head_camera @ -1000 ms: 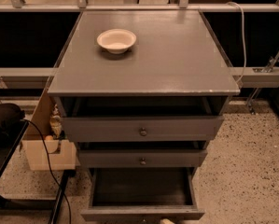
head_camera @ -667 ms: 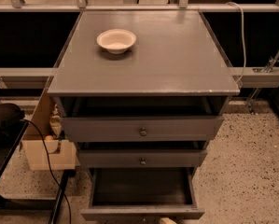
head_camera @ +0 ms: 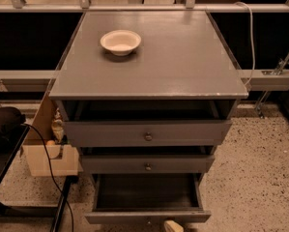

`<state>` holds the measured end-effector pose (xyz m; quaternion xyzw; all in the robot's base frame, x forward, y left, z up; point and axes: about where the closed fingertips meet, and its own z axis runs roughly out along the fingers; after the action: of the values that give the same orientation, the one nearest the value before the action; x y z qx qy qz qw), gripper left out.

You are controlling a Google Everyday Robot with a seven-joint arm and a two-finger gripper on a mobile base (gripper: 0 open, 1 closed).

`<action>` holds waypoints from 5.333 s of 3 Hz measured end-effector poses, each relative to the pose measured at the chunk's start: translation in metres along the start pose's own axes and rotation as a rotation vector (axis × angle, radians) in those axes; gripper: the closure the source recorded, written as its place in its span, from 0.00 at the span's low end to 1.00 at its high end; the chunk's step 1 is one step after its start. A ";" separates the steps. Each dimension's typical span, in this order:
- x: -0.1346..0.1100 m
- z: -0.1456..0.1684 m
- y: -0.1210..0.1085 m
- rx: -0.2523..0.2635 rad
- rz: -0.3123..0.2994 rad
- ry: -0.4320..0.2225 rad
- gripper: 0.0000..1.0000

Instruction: Close bottom drawer

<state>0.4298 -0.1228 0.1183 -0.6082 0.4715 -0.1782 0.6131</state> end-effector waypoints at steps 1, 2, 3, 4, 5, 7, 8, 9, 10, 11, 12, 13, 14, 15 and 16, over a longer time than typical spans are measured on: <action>0.003 0.012 0.000 0.001 -0.006 -0.003 1.00; 0.005 0.022 -0.001 0.000 -0.012 -0.007 1.00; 0.012 0.041 -0.003 -0.002 -0.031 -0.012 1.00; 0.012 0.041 -0.003 -0.002 -0.031 -0.012 1.00; 0.009 0.046 -0.008 -0.034 -0.044 -0.012 1.00; 0.015 0.055 -0.032 -0.092 -0.079 -0.005 1.00; 0.021 0.066 -0.047 -0.109 -0.101 -0.006 1.00; 0.025 0.074 -0.054 -0.112 -0.113 -0.007 1.00; 0.029 0.089 -0.058 -0.109 -0.122 -0.015 1.00; 0.033 0.112 -0.062 -0.096 -0.132 -0.028 1.00; 0.027 0.154 -0.064 -0.092 -0.148 -0.071 1.00; 0.027 0.154 -0.064 -0.092 -0.148 -0.071 1.00; 0.031 0.145 -0.063 -0.125 -0.153 -0.058 1.00; 0.035 0.134 -0.060 -0.159 -0.144 -0.047 1.00; 0.032 0.120 -0.057 -0.228 -0.125 -0.055 1.00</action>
Offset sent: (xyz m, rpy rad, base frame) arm 0.0573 0.0051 -0.0044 -0.0369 -0.0279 0.0154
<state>0.5610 -0.0904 0.1361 -0.7068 0.4328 -0.1448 0.5405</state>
